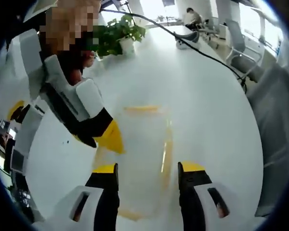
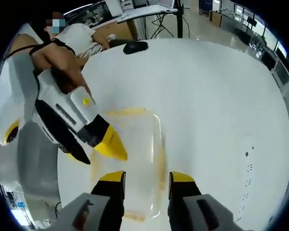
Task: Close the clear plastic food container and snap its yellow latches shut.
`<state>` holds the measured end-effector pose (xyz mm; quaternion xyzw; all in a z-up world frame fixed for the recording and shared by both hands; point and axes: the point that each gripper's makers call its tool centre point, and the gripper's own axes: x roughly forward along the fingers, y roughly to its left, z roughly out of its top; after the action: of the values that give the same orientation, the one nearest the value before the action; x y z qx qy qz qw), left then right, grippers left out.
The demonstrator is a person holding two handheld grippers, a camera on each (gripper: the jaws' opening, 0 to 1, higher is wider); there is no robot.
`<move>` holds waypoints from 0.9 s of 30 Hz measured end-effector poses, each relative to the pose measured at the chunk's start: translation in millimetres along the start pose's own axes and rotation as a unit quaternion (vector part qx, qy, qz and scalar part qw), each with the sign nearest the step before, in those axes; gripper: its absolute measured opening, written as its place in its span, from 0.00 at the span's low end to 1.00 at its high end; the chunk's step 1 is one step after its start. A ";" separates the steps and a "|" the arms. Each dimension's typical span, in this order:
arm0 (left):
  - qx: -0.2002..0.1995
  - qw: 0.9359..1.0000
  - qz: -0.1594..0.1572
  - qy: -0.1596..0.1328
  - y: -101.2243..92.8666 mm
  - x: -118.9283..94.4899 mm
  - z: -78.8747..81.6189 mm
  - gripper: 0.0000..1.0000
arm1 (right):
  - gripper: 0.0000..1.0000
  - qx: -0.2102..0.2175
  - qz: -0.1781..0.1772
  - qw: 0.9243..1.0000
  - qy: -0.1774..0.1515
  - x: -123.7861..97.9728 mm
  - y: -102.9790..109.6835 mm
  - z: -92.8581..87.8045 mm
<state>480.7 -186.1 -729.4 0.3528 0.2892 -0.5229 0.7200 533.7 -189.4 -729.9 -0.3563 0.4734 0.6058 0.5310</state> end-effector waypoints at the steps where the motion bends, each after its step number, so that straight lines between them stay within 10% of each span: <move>1: 0.001 1.000 0.001 0.000 1.2 -1.3 -0.6 0.46 | 0.32 0.001 -0.006 1.000 -0.002 -0.4 2.0 -1.6; 11: -0.009 1.000 0.003 -0.005 17.6 -6.7 -14.0 0.65 | 0.46 0.001 -0.025 1.000 -0.012 -9.4 16.5 -25.0; 27: -0.002 1.000 -0.002 0.003 25.3 -3.6 -24.8 0.70 | 0.55 0.007 -0.041 0.999 -0.020 -6.5 26.4 -39.4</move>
<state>502.7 -158.9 -735.8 0.3523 0.2933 -0.5229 0.7187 506.1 -228.6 -730.4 -0.3590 0.4520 0.5873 0.5673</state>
